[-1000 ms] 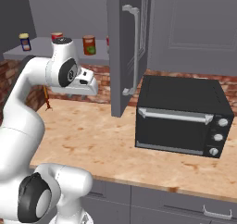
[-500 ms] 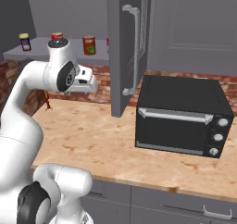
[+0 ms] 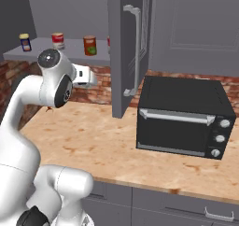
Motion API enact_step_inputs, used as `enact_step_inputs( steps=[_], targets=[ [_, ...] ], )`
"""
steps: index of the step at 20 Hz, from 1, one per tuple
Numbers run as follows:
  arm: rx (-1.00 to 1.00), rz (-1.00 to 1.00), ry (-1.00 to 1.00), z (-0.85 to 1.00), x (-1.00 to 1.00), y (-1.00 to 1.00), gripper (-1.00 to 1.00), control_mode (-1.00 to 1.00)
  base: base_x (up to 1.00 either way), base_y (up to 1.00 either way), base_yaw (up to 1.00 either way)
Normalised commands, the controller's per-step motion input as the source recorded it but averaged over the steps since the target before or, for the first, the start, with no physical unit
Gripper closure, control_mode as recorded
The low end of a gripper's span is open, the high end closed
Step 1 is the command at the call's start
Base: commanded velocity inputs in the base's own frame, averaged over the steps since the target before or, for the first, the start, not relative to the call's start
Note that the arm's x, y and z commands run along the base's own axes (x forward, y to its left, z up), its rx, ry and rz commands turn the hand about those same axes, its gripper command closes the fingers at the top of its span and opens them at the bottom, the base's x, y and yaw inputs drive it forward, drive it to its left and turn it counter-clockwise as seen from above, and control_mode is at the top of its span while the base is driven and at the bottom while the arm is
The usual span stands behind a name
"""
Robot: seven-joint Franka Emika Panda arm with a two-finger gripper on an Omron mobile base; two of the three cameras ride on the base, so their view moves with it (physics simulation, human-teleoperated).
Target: Stack two cans on top of the other two cans in the cabinet.
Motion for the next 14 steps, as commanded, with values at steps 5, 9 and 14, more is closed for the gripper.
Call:
enact_step_inputs(
  steps=[5, 9, 14],
  targets=[
    [0.02, 0.00, -0.24, 0.40, 0.16, 0.00, -1.00, -1.00, 0.00, 0.00, 0.00],
    [0.01, 0.00, -0.14, 0.47, 0.23, 0.00, -1.00, -1.00, 0.00, 0.00, 0.00],
    [0.00, 0.00, -0.11, 0.58, 0.25, 0.11, -1.00, -1.00, 0.00, 0.00, 0.00]
  ],
)
